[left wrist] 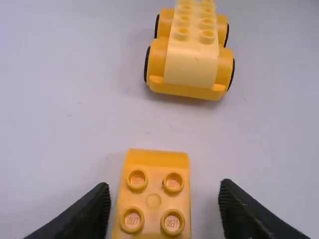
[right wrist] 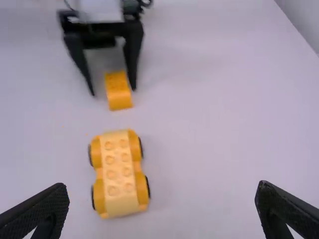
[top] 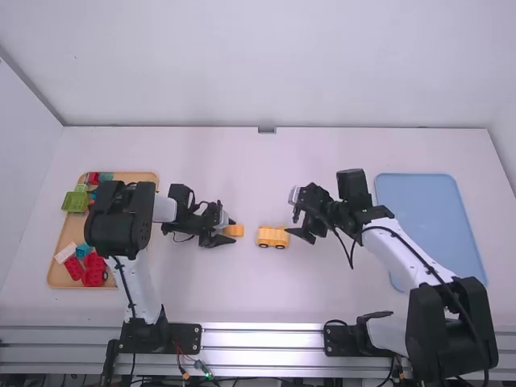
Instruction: Assemble lego blocks to make yellow taxi
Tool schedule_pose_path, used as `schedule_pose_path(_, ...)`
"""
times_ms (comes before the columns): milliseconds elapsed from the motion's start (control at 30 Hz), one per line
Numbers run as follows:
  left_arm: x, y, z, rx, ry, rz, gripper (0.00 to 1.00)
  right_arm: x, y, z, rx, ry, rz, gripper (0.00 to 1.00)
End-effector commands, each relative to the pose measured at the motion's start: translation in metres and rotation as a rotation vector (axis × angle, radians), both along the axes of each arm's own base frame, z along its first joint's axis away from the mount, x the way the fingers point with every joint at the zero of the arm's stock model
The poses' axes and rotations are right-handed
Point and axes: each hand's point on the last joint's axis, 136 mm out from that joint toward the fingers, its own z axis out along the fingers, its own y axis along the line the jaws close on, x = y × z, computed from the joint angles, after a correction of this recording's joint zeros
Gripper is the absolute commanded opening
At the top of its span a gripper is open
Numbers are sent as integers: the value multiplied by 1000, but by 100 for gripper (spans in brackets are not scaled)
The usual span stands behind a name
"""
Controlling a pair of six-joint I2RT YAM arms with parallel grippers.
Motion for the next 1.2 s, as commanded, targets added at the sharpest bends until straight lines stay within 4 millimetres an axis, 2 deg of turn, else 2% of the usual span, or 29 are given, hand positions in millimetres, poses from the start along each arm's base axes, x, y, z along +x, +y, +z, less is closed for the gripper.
schedule_pose_path(0, -2, -1, -3, -4, -8, -17, 53, -27, 14, 3, 104, -39, 159, 99)
schedule_pose_path(67, -3, -1, -4, -1, -9, -17, 52, -31, 16, -2, 129, -46, 175, 99)
schedule_pose_path(200, -4, 1, -8, 17, -14, -13, 49, -41, 20, -25, 196, -75, 212, 99)
schedule_pose_path(333, -6, 1, -11, 18, -24, -13, 49, -32, 22, -48, 255, -18, 121, 99)
schedule_pose_path(500, -6, 2, -11, 18, -26, -7, 42, -30, 25, -73, 281, 8, 126, 99)
schedule_pose_path(600, -7, 2, -12, 21, -20, -9, 42, -25, 27, -87, 281, 46, 119, 99)
schedule_pose_path(867, -7, 6, -15, 45, -11, -1, 43, -19, 32, -105, 294, 80, 162, 99)
schedule_pose_path(1167, -8, 8, -19, 70, -5, -2, 24, -12, 33, -117, 288, 105, 155, 99)
